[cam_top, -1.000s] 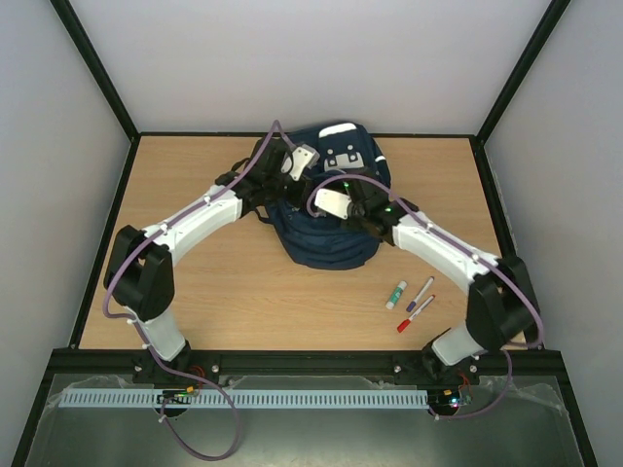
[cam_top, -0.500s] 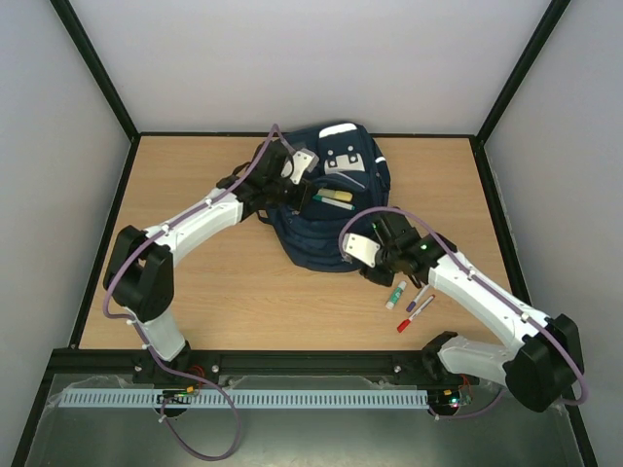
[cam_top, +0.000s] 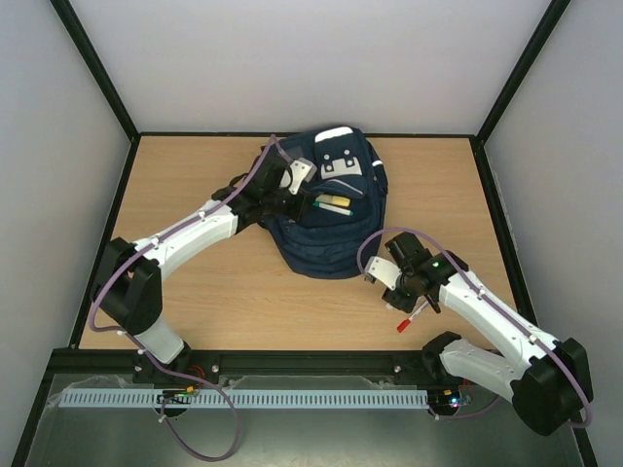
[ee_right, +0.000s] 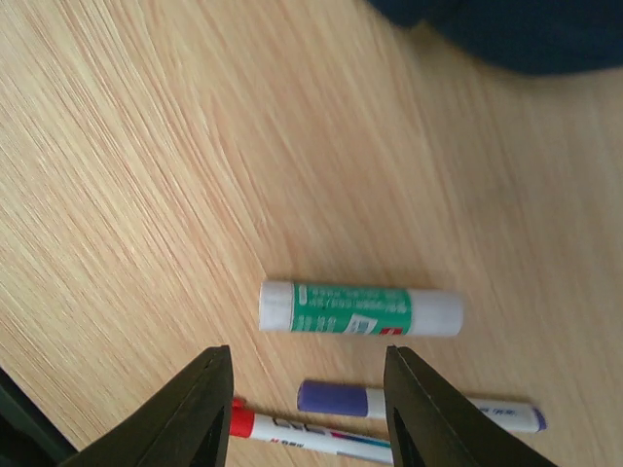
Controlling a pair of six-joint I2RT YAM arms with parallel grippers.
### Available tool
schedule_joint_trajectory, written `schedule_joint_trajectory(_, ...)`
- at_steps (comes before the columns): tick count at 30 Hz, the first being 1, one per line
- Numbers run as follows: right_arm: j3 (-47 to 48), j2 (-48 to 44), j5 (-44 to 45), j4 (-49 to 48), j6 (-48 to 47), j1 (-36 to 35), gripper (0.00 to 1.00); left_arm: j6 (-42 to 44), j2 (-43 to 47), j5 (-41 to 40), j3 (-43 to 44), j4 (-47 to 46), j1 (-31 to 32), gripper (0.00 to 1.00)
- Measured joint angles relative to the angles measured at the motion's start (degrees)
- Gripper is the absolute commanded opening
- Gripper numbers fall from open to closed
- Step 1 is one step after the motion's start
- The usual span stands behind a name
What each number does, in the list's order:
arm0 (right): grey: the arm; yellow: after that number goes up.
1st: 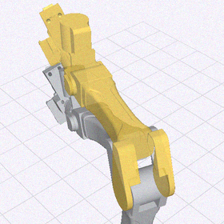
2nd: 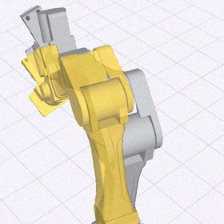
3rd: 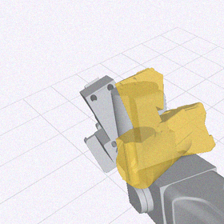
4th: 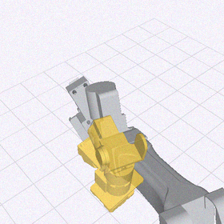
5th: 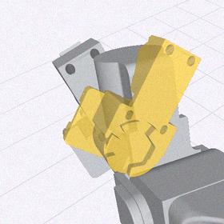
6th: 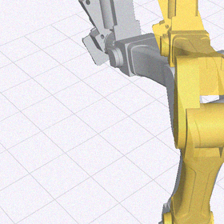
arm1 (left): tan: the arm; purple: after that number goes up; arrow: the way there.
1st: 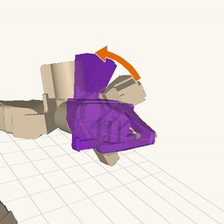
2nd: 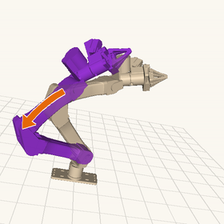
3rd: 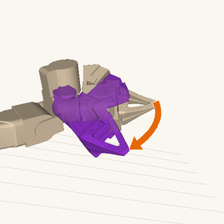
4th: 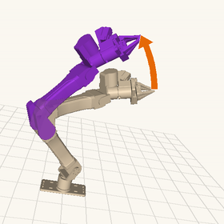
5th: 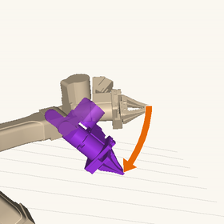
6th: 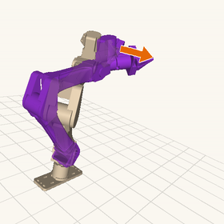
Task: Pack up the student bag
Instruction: Pick up the stationery from the center of the board.
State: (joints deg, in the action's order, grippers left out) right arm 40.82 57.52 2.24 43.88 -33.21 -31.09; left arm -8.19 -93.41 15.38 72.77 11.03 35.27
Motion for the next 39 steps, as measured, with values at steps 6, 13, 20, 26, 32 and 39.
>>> schedule_joint_trajectory(6,-4.00,-0.13,2.40,-0.24,-1.86,2.05,0.51,0.00,0.04,0.00,-0.50,0.04,0.50,0.03)
schedule_joint_trajectory(13,-5.22,2.14,4.31,-3.13,-9.07,3.91,0.57,-0.63,-0.13,2.27,-0.50,0.00,-0.02,0.04)
schedule_joint_trajectory(20,-7.04,9.68,6.36,-8.72,-16.65,4.02,0.59,-0.83,-1.01,3.91,-0.50,-0.02,-0.42,0.03)
schedule_joint_trajectory(26,-6.99,15.34,9.77,-15.54,-18.69,4.02,0.57,-0.85,-1.01,3.91,-0.76,-0.61,-0.02,0.03)
schedule_joint_trajectory(32,-3.48,20.46,8.33,-14.23,-16.46,4.02,0.44,-0.55,-0.42,2.93,-1.70,-1.25,1.90,0.04)
schedule_joint_trajectory(39,-0.90,23.28,4.85,-11.93,-11.54,4.13,0.46,0.31,0.11,2.10,-1.70,-0.85,4.48,0.03)
